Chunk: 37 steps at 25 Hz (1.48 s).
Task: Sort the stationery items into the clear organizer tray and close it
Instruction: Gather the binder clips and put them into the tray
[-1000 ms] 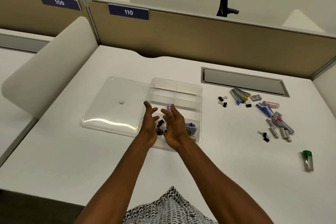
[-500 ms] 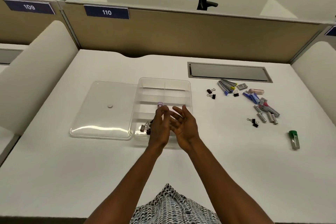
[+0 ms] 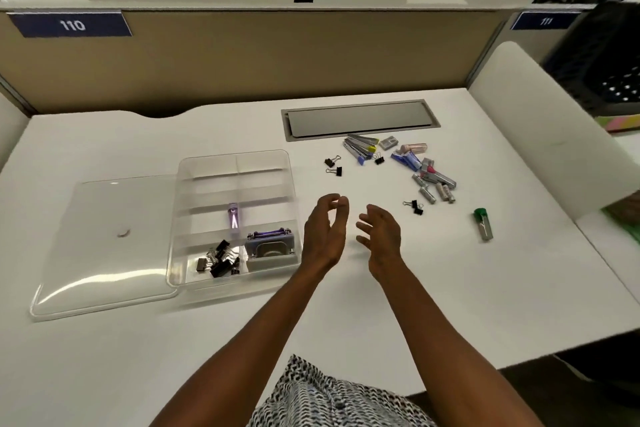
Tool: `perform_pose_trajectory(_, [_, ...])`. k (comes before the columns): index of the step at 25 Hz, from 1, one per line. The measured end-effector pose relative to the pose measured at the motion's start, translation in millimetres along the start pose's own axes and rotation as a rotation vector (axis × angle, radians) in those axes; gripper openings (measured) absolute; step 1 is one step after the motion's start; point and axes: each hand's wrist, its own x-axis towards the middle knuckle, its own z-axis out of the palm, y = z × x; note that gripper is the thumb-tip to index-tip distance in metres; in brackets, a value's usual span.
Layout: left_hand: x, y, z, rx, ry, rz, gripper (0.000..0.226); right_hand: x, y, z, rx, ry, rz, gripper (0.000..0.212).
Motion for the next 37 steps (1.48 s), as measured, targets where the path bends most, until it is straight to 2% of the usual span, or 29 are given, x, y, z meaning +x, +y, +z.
perform_pose_trajectory(2, [6,-2,17,0.019,-0.049,-0.003,0.042,20,0,-25,-0.221,0.183,-0.105,0.027])
perform_pose_trajectory(4, [9,-6,29,0.044,-0.084,-0.01,0.044,39,-4,-48,-0.447,0.3,-0.185,0.036])
perform_pose_trajectory(7, [10,-14,41,0.074,-0.103,-0.03,0.044,70,-16,-73,-0.774,0.319,-0.232,0.054])
perform_pose_trajectory(10, [11,-20,48,0.086,-0.089,-0.052,0.039,92,-26,-79,-0.92,0.301,-0.208,0.06])
perform_pose_trajectory(15, [16,-28,50,0.08,-0.076,-0.115,0.037,106,-24,-79,-0.897,0.391,-0.199,0.027])
perform_pose_trajectory(20, [24,-32,54,-0.015,-0.075,-0.231,0.028,96,-15,-72,-0.681,0.448,-0.264,0.014])
perform_pose_trajectory(22, [27,-35,60,-0.079,-0.09,-0.28,0.021,83,-7,-66,-0.534,0.333,-0.267,0.008])
perform_pose_trajectory(24, [32,-34,68,-0.2,-0.124,-0.367,0.019,67,1,-61,-0.436,0.131,-0.238,0.003])
perform_pose_trajectory(26, [39,-31,75,-0.381,-0.157,-0.496,0.022,56,4,-58,-0.46,-0.11,-0.262,0.005])
perform_pose_trajectory(28, [45,-27,78,-0.577,-0.155,-0.611,0.022,53,-1,-59,-0.521,-0.259,-0.288,0.012])
perform_pose_trajectory(30, [48,-24,78,-0.643,-0.12,-0.648,0.016,60,-8,-63,-0.532,-0.203,-0.337,0.011])
perform_pose_trajectory(32, [48,-23,76,-0.619,-0.108,-0.64,0.013,76,-19,-69,-0.599,0.012,-0.415,0.008])
perform_pose_trajectory(34, [44,-21,73,-0.596,-0.117,-0.638,0.014,95,-31,-79,-0.809,0.193,-0.461,0.022])
perform_pose_trajectory(36, [40,-18,71,-0.593,-0.127,-0.629,0.019,112,-35,-89,-1.044,0.173,-0.419,0.04])
perform_pose_trajectory(37, [38,-16,69,-0.599,-0.134,-0.62,0.023,118,-35,-92,-1.142,0.125,-0.417,0.041])
